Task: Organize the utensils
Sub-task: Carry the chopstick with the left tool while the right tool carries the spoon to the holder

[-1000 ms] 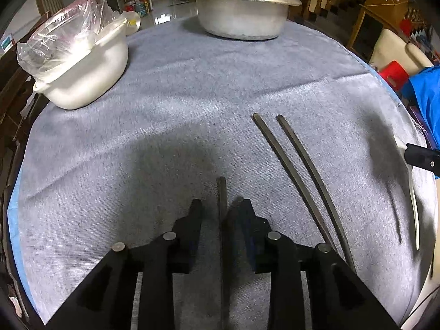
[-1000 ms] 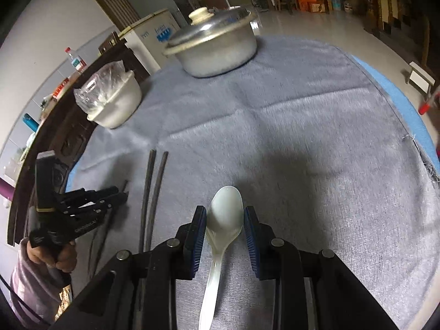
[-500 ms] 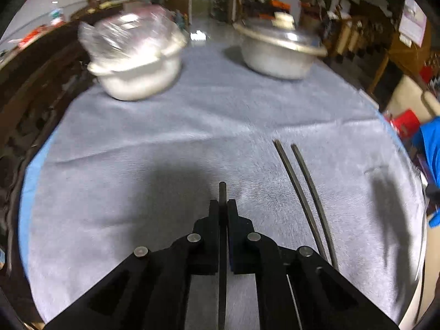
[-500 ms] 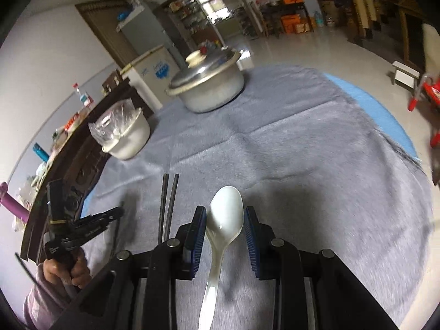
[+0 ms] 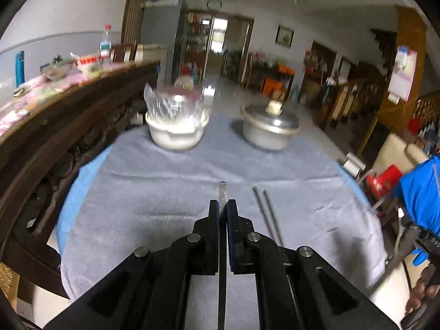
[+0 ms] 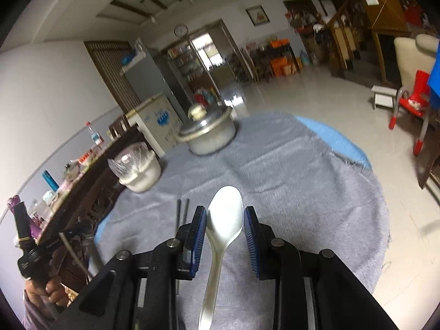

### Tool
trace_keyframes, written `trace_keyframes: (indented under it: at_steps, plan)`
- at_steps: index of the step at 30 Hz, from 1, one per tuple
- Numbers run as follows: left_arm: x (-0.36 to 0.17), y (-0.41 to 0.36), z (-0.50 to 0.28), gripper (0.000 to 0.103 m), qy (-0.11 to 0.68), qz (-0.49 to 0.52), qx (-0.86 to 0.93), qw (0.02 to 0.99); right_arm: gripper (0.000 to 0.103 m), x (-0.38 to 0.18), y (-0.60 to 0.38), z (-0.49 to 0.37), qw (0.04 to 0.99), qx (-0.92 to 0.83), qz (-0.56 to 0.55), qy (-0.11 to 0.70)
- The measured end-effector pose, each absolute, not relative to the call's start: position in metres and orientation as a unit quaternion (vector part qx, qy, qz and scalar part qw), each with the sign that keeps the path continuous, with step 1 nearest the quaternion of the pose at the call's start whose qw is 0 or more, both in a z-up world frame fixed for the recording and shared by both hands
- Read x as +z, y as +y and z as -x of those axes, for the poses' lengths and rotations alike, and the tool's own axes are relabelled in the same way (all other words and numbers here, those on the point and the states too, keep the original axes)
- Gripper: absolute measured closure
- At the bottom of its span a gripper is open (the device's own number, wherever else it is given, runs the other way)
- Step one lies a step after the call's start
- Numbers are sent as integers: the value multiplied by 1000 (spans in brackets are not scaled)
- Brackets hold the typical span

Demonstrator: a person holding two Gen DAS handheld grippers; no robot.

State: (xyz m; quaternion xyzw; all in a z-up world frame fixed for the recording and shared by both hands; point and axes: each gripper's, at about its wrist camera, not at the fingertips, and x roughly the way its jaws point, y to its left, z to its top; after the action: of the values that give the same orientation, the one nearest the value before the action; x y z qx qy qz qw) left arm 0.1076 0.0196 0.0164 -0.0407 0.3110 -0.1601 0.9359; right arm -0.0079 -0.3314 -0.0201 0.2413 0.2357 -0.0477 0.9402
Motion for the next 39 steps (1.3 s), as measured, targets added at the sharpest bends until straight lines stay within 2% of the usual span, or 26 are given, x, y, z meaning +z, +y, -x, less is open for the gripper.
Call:
trace_keyframes:
  at_steps: [8, 19, 39]
  plan:
    - [51, 27, -51, 98, 252, 73, -180, 948, 73, 9, -297, 45, 961, -49, -208, 173]
    - [86, 20, -10, 98, 171, 98, -188, 962, 73, 28, -251, 57, 975, -12, -181, 127]
    - [101, -3, -9, 98, 136, 148, -218, 955, 73, 23, -223, 45, 977, 35, -187, 94]
